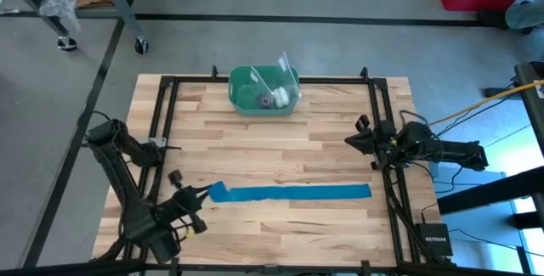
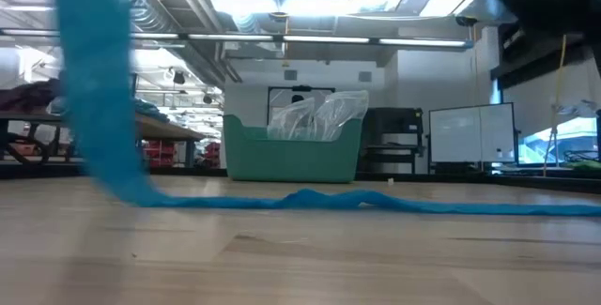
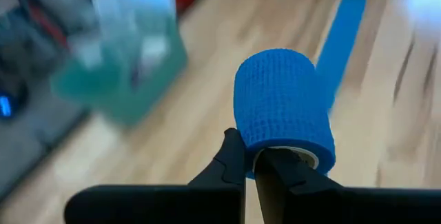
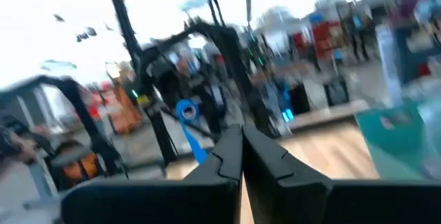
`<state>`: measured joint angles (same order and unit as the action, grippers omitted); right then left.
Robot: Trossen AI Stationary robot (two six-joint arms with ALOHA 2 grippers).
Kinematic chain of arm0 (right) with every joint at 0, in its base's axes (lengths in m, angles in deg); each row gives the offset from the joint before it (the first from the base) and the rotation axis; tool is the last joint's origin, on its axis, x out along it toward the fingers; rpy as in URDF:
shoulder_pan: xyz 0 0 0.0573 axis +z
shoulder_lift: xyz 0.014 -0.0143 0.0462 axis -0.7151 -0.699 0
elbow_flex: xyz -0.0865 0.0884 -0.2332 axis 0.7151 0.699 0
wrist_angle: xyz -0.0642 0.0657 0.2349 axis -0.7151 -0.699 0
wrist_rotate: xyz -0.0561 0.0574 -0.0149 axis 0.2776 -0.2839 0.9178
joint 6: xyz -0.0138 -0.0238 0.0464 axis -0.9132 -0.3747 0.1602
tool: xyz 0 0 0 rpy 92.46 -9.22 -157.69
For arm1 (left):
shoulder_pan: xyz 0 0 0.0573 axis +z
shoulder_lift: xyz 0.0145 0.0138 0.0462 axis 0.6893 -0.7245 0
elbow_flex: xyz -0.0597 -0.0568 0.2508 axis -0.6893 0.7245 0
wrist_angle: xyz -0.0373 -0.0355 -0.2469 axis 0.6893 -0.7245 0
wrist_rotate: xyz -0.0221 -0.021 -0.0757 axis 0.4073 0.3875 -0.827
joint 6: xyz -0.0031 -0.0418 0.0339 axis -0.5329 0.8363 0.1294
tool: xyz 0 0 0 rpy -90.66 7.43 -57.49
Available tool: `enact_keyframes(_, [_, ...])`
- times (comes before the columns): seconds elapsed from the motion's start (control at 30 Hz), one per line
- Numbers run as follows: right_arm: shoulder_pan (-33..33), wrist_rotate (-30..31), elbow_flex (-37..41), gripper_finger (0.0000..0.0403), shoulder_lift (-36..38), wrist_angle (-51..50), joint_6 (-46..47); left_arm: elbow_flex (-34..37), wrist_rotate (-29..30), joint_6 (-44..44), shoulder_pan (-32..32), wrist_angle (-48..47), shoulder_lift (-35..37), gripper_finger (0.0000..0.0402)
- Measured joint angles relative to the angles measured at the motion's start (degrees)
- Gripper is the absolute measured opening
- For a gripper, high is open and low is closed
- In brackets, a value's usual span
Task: Roll bandage
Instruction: Roll the blue bandage
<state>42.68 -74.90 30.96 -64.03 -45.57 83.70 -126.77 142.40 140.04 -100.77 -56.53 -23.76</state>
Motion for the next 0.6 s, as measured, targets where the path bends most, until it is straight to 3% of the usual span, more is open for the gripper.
enact_keyframes(0.17, [0.0,-2.0,-0.1,0.0012,-6.3,10.9,0.2,-3.0,10.3,-16.3,5.6,4.0,0.0,0.0003])
enact_keyframes(0.4, [0.0,0.1,-3.6,0.0012,-21.7,16.6,-2.4,-4.7,15.0,-33.2,15.1,9.7,0.8,0.0003])
enact_keyframes(0.5, [0.0,0.1,-8.4,0.0012,-27.8,16.5,-4.2,-4.7,13.4,-42.3,18.4,12.5,2.0,0.0002])
enact_keyframes(0.6, [0.0,0.1,-14.3,0.0012,-34.0,16.3,-6.9,-4.7,5.3,-47.0,23.0,12.3,2.6,0.0002])
